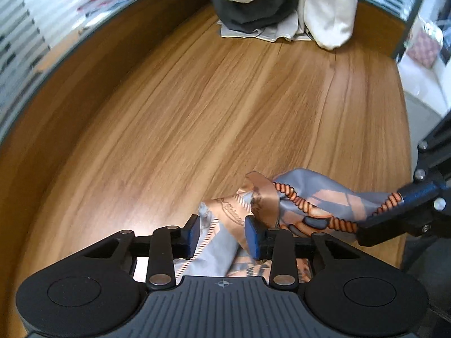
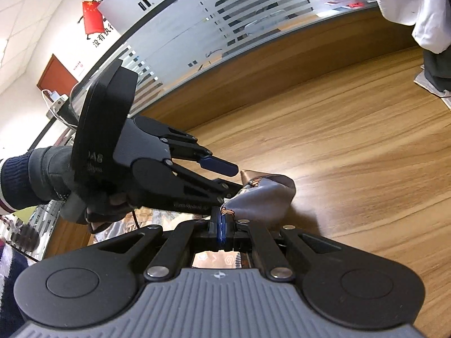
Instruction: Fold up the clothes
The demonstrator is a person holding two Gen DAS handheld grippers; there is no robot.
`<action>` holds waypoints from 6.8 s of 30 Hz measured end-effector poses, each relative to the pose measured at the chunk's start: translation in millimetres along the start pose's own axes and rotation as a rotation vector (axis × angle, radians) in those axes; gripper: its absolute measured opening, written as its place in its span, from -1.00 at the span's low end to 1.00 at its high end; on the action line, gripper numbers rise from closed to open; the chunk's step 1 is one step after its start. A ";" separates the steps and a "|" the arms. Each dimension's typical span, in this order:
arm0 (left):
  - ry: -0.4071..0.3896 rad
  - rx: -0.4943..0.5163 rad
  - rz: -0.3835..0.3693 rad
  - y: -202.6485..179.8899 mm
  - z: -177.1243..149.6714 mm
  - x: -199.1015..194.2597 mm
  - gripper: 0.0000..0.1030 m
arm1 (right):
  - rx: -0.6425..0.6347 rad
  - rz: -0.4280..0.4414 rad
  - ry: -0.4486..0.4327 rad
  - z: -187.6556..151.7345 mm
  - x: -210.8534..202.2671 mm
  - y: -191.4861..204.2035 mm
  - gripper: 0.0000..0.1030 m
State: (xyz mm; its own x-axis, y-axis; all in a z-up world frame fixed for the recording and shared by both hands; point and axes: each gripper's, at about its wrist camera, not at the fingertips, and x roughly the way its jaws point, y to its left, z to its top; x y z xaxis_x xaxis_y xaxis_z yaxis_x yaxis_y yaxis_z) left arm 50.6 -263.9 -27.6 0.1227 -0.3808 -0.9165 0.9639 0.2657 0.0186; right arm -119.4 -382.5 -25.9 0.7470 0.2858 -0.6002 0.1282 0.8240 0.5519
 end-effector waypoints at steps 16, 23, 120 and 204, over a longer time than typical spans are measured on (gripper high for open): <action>-0.065 0.046 -0.075 -19.1 -16.5 -11.1 -0.31 | 0.048 -0.028 -0.008 1.7 -6.5 -1.6 -0.99; -0.129 0.119 0.036 -32.3 -20.0 -3.8 -0.70 | 0.069 -0.033 -0.007 -3.0 -2.7 -1.4 -0.99; -0.053 -1.091 0.306 29.0 -134.1 32.4 -0.06 | -0.154 -0.662 0.219 64.9 -13.7 -202.8 -0.38; -0.101 -1.509 0.540 96.4 -329.5 -99.2 -0.59 | -0.309 -0.576 0.332 -6.2 107.7 -63.6 -0.07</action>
State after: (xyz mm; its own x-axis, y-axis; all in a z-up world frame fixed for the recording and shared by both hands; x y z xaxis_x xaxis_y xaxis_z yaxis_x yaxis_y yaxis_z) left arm 53.5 91.2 -66.6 0.4282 0.0048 -0.9037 -0.2904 0.9477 -0.1326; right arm -51.2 -401.1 -129.2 0.3738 -0.1412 -0.9167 0.2147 0.9747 -0.0626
